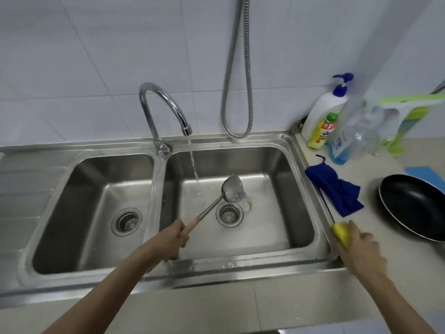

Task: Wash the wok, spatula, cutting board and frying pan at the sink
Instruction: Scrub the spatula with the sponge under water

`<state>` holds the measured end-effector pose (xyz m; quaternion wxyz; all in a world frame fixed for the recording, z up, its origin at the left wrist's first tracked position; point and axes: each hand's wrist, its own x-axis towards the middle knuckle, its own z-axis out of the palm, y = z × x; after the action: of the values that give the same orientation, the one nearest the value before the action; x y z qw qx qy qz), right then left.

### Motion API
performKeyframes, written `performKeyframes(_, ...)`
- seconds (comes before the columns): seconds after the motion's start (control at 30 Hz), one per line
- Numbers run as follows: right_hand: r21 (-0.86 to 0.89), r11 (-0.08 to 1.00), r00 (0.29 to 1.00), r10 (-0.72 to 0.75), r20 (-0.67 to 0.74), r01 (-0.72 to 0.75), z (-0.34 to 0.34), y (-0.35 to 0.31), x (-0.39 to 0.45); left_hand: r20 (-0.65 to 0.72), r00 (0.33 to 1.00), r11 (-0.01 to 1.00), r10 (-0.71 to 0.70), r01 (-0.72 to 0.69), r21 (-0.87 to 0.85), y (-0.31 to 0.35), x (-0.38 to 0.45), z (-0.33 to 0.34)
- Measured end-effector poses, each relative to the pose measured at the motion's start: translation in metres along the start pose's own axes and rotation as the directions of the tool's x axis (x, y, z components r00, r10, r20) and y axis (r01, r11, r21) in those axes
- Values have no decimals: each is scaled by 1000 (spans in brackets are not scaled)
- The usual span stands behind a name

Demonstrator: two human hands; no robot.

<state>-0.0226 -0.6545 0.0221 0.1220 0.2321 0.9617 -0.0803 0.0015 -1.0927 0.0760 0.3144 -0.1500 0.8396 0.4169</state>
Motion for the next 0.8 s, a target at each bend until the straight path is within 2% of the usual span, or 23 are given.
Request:
performKeyframes(0.07,-35,998,999,-45,-24,44,-1,2,-4,63,998,1000,-19,19,-8,10,2,5)
performKeyframes(0.17,78,991,987,-97,-125,107,1,-4,-10,103,994,999,-36,39,-24,22,4,16)
performKeyframes(0.27,148,949,952,-252,-172,278,1,-31,-14,110,993,996,-37,46,-74,31,1,25)
performKeyframes(0.4,152,842,854,-500,-143,518,0,-99,-3,156,985,971,-75,107,-212,42,-5,27)
performKeyframes(0.5,100,741,747,-654,-116,664,-2,-164,13,150,984,957,-94,130,-259,47,-11,19)
performKeyframes(0.63,-12,590,588,-806,-68,808,-4,-246,39,23,997,968,-78,81,-238,54,-11,-5)
performKeyframes(0.8,-134,485,474,-874,-108,864,-3,-331,68,-269,962,994,-35,7,-107,53,-12,-31)
